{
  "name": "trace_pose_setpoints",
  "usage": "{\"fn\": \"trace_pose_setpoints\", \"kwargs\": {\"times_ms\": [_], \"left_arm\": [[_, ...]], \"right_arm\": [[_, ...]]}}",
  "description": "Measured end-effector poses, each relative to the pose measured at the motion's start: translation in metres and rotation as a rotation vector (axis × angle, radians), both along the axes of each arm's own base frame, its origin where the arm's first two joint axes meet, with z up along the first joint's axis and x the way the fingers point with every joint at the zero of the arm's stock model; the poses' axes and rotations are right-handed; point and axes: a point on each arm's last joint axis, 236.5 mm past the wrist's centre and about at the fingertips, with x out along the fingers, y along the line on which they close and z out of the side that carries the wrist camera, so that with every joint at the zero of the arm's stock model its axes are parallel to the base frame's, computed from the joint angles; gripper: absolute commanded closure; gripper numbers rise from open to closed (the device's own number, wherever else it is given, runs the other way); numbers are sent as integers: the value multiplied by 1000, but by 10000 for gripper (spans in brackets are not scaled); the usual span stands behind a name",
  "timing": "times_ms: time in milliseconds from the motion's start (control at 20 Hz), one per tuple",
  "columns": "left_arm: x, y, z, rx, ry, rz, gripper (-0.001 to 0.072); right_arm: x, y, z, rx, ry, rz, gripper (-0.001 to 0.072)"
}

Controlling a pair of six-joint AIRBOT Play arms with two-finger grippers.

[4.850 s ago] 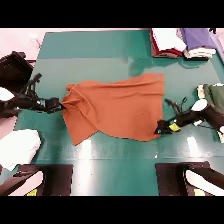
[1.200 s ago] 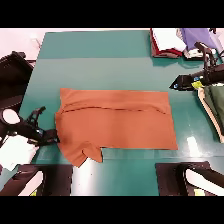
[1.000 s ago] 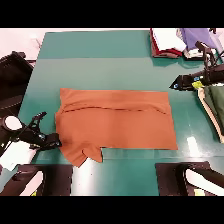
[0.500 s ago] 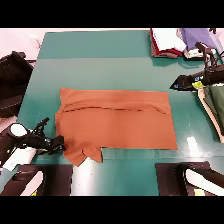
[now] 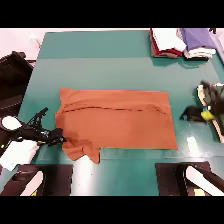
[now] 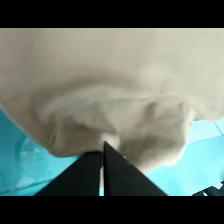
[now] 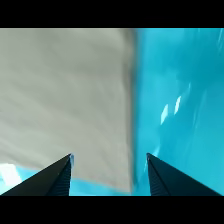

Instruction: Fold the shirts.

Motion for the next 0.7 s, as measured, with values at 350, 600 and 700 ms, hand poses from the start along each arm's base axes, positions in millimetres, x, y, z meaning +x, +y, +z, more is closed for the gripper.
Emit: {"fn": "trace_pose_setpoints", "kwargs": {"times_ms": [350, 600, 700], "left_arm": [[7, 1, 5, 3, -32, -9, 679], [8, 1, 10, 5, -45, -33, 681], [8, 3, 19, 20, -68, -53, 681]], "right_arm": [[-80, 24, -66, 81, 219, -42, 304], [-78, 37, -72, 46, 202, 63, 697], [-72, 39, -63, 30, 191, 116, 698]]}}
